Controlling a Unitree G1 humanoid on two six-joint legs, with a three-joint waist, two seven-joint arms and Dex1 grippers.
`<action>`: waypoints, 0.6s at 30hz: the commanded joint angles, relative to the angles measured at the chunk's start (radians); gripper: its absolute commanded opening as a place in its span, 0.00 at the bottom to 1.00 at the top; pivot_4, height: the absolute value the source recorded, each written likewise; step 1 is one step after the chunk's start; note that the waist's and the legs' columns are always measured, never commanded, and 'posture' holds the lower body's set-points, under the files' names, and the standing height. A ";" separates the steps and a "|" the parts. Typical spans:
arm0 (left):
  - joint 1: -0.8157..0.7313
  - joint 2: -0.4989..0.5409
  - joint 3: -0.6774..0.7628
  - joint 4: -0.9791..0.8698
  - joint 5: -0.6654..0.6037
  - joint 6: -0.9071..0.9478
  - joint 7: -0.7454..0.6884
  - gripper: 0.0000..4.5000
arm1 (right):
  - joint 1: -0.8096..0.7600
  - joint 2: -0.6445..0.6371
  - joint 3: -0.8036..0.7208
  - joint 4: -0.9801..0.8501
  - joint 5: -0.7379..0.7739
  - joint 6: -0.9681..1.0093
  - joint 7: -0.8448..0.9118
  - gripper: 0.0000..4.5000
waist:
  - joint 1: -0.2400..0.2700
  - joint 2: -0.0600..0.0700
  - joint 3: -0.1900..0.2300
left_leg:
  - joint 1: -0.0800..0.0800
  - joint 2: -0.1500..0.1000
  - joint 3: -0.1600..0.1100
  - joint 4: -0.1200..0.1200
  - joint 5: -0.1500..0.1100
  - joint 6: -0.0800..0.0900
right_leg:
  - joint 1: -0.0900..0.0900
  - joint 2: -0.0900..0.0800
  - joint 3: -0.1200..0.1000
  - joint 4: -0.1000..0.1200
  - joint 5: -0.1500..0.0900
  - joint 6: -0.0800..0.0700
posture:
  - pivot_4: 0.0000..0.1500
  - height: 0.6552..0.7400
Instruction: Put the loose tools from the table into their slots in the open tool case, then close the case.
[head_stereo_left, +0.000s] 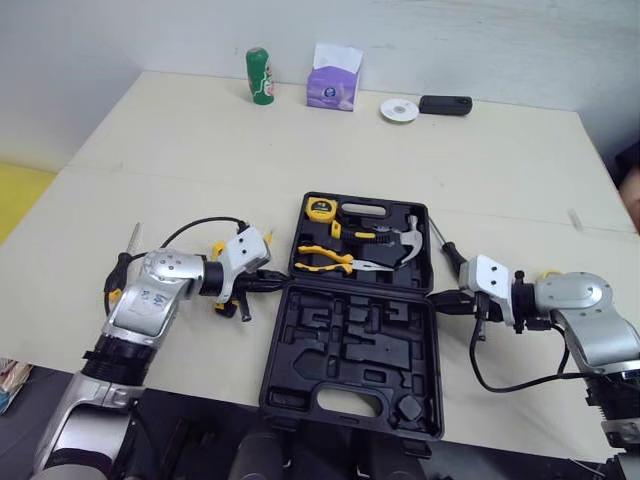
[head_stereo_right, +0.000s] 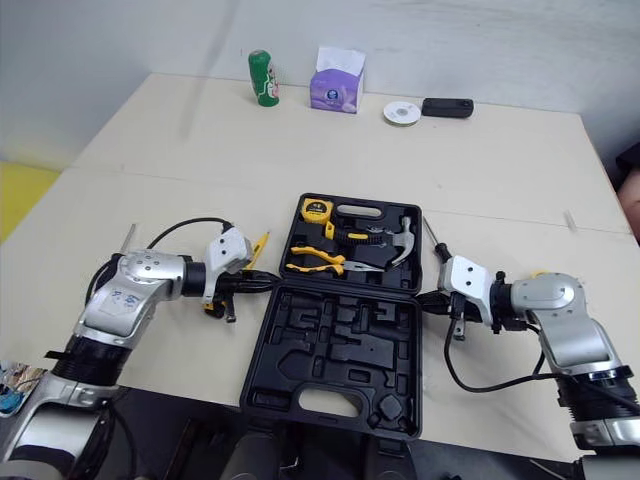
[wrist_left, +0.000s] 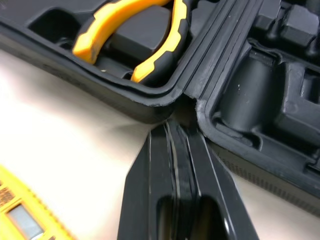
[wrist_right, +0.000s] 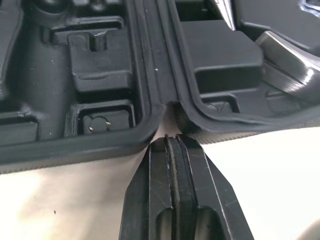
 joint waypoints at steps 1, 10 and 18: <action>0.047 0.073 0.091 -0.114 -0.042 0.017 -0.014 0.01 | 0.021 -0.079 -0.105 -0.010 0.076 0.011 0.045 0.00 | 0.002 0.000 0.000 | 0.000 0.000 0.000 0.000 0.000 0.000 | 0.000 0.000 0.000 0.000 0.000 0.000 | 1.00 1.00; 0.293 0.191 0.598 -0.027 -0.212 -0.059 -0.017 0.29 | 0.128 -0.252 -0.383 0.156 0.141 0.016 0.042 0.31 | -0.001 0.000 0.000 | 0.000 0.001 -0.001 0.000 0.000 0.001 | 0.001 -0.005 0.001 -0.001 0.000 0.000 | 1.00 1.00; 0.451 0.319 0.927 0.302 -0.178 -0.277 0.026 0.99 | 0.140 -0.301 -0.512 0.460 0.091 -0.233 -0.056 1.00 | -0.022 0.001 0.001 | 0.002 -0.001 0.002 -0.002 -0.004 0.002 | 0.000 -0.010 -0.002 -0.001 0.000 0.000 | 1.00 1.00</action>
